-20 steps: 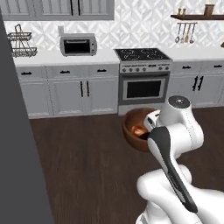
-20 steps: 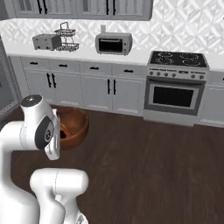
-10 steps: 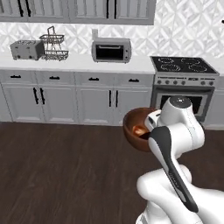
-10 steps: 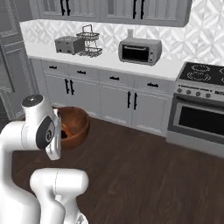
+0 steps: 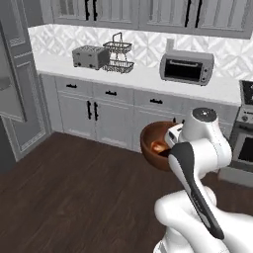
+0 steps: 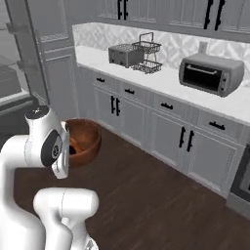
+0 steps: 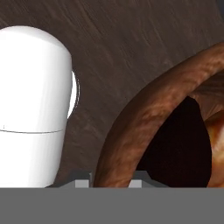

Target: Pick the chicken drumstick and avocado from their plates and place them in the bowl. Then put the bowl in the fridge.

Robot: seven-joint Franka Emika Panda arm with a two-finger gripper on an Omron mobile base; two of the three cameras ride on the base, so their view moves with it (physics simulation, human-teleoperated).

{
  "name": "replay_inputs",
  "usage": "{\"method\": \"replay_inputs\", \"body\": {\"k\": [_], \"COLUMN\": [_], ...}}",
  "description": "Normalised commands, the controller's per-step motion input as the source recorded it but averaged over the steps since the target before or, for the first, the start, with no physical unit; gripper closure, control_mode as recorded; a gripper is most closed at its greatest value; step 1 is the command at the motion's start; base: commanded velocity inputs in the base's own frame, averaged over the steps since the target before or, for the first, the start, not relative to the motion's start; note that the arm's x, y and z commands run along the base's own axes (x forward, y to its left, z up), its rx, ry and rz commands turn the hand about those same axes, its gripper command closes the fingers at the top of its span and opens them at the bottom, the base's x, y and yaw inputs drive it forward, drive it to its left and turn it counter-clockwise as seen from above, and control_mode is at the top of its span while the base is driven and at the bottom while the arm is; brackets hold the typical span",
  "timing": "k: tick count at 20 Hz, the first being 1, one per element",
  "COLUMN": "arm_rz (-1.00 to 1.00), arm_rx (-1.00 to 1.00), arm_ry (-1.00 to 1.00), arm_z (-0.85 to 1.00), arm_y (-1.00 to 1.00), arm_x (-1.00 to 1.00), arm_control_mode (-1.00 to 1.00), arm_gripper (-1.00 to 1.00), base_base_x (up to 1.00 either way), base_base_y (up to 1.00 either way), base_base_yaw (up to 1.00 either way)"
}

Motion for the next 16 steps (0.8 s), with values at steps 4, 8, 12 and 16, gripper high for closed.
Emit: {"method": "replay_inputs", "body": {"k": [4, 8, 12, 16], "arm_rz": [0.00, 0.00, 0.00, 0.00], "arm_rx": [0.00, 0.00, 0.00, 0.00], "arm_ry": [0.00, 0.00, 0.00, 0.00], "arm_z": [0.00, 0.00, 0.00, 0.00], "arm_y": [0.00, 0.00, 0.00, 0.00], "arm_x": [0.00, 0.00, 0.00, 0.00], "arm_control_mode": [1.00, 1.00, 1.00, 1.00], "arm_gripper": [1.00, 1.00, 1.00, 1.00], "base_base_x": [1.00, 1.00, 1.00, 1.00], "base_base_y": [-0.20, -0.19, -0.17, -0.12], "base_base_yaw": [0.71, 0.72, 0.68, 0.59]}}
